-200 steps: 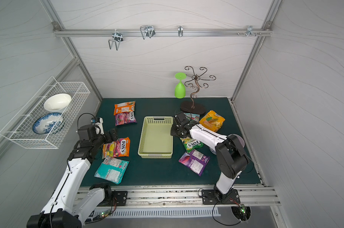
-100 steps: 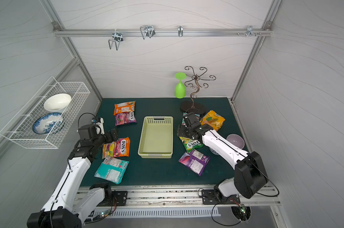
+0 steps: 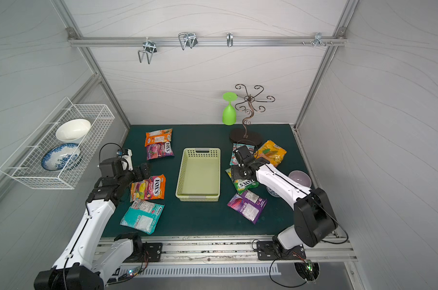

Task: Put the candies in the basket
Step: Pick up the candy at the center of the board.

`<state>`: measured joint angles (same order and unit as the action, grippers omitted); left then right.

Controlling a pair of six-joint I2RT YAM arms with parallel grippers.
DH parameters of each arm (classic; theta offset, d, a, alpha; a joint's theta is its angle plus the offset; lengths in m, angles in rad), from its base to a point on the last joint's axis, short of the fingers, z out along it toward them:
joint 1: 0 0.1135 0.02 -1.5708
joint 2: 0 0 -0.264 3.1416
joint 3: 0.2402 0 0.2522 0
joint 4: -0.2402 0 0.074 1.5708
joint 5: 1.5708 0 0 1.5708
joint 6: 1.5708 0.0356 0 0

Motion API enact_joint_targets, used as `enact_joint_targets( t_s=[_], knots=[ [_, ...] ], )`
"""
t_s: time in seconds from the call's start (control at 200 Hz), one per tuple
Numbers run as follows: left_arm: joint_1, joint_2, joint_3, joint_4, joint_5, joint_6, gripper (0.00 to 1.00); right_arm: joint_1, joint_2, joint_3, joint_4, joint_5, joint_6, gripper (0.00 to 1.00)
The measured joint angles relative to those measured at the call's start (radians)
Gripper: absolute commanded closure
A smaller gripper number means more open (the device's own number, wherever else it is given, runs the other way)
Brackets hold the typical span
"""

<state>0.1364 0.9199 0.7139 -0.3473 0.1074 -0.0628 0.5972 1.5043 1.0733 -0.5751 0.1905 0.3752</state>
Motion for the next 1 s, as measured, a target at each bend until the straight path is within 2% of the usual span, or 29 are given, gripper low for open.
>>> enact_joint_targets(
  t_s=[0.465, 1.001],
  knots=[
    [-0.006, -0.011, 0.005, -0.029, 0.098, 0.058, 0.02, 0.045, 0.229, 0.11, 0.001, 0.044, -0.144, 0.3],
    [-0.017, -0.017, 0.062, -0.175, 0.393, 0.189, 0.02, 0.068, 0.346, 0.122, 0.027, 0.124, -0.252, 0.36]
  ],
)
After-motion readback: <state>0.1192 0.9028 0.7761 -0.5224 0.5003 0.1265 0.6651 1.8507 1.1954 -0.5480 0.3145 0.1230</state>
